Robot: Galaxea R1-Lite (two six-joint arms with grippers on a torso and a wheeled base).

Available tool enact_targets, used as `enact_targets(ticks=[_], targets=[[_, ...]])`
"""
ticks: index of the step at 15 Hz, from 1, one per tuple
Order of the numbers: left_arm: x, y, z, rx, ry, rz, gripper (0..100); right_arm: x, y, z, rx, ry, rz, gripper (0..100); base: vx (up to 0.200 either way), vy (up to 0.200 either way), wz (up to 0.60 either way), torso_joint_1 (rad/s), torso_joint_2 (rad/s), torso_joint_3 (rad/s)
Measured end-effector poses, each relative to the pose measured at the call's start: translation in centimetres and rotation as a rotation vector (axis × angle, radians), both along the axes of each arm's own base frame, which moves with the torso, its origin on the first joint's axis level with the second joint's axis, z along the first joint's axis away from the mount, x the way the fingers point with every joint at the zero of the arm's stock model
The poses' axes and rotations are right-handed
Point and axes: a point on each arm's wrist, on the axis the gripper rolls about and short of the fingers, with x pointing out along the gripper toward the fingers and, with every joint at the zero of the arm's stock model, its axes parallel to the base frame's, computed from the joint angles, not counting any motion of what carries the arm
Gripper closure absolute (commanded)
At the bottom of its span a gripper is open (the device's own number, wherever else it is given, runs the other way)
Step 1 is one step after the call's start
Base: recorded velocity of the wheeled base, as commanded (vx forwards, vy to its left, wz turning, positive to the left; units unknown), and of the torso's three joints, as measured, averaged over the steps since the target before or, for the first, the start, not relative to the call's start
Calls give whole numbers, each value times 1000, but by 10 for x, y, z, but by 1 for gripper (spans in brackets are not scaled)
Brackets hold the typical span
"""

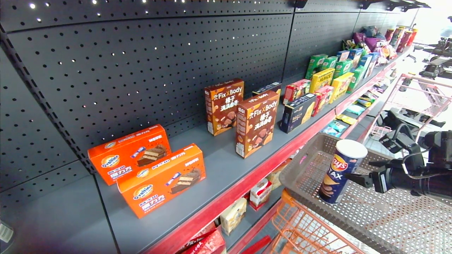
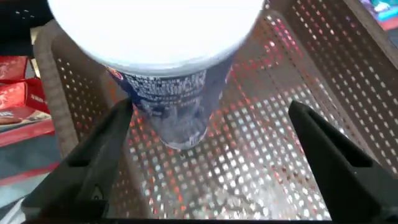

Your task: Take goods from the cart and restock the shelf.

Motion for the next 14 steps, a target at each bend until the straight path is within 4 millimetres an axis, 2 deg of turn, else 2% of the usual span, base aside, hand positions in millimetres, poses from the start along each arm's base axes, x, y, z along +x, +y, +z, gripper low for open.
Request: enact_targets(ticks=[5, 9, 14], targets=[[0, 0, 0, 0, 0, 0, 100, 17, 2, -2, 2, -16, 89, 0, 0, 0, 0, 0, 0, 0], [0, 0, 0, 0, 0, 0, 100, 21, 14, -6, 21, -4, 161, 0, 0, 0, 0, 0, 0, 0], [0, 0, 0, 0, 0, 0, 100, 39, 26, -14, 16, 10, 202, 0, 0, 0, 0, 0, 0, 0]])
